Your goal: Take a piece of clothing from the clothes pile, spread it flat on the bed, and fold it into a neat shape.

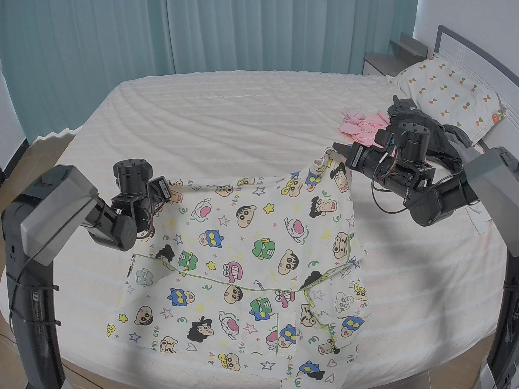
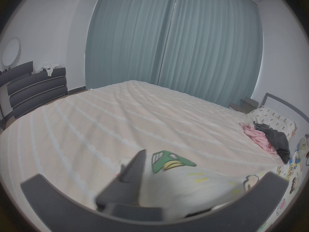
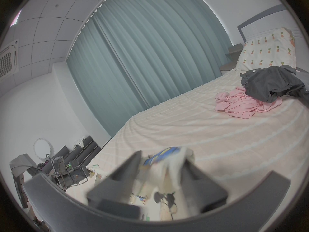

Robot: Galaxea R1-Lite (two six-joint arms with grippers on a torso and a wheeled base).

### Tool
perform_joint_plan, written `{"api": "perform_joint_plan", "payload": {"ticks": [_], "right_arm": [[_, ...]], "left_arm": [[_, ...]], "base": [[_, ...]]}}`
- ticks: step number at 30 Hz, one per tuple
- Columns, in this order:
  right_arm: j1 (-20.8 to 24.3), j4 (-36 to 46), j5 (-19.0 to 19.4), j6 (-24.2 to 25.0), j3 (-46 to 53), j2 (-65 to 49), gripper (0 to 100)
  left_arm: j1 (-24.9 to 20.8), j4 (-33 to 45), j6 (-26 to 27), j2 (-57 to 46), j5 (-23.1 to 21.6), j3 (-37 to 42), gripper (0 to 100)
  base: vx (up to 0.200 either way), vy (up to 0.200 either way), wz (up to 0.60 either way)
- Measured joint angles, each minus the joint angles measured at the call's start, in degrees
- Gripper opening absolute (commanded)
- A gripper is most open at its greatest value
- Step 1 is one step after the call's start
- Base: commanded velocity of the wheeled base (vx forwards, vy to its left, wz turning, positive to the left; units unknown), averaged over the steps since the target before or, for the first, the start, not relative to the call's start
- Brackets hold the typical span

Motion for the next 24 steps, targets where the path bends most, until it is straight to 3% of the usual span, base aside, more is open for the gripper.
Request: {"api": "perform_joint_plan", "payload": {"ticks": [4, 9, 14, 19, 24], "right_arm": [[-0.30, 0.06, -2.47, 2.19, -5.77, 4.83, 100], [-1.33, -0.18, -7.56, 9.25, -11.98, 9.63, 100], [-4.24, 0.04, -8.77, 13.01, -12.63, 11.72, 100], [-6.53, 0.00, -7.69, 13.39, -6.21, 10.64, 100], [-9.22, -1.34, -1.34, 13.29, 5.84, 6.51, 100]], "left_arm": [[0.35, 0.05, 0.01, 5.10, 1.76, -5.42, 100], [1.68, 0.02, 0.00, 10.33, 6.63, -11.93, 100], [4.24, -0.06, 0.01, 12.97, 8.41, -15.90, 100], [6.07, 0.11, 0.01, 12.45, 8.59, -16.81, 100], [8.33, 1.87, -0.43, 8.77, 8.00, -13.89, 100]], "base": [[0.000, 0.000, 0.00], [0.000, 0.000, 0.00], [0.000, 0.000, 0.00], [0.000, 0.000, 0.00], [0.000, 0.000, 0.00]]}}
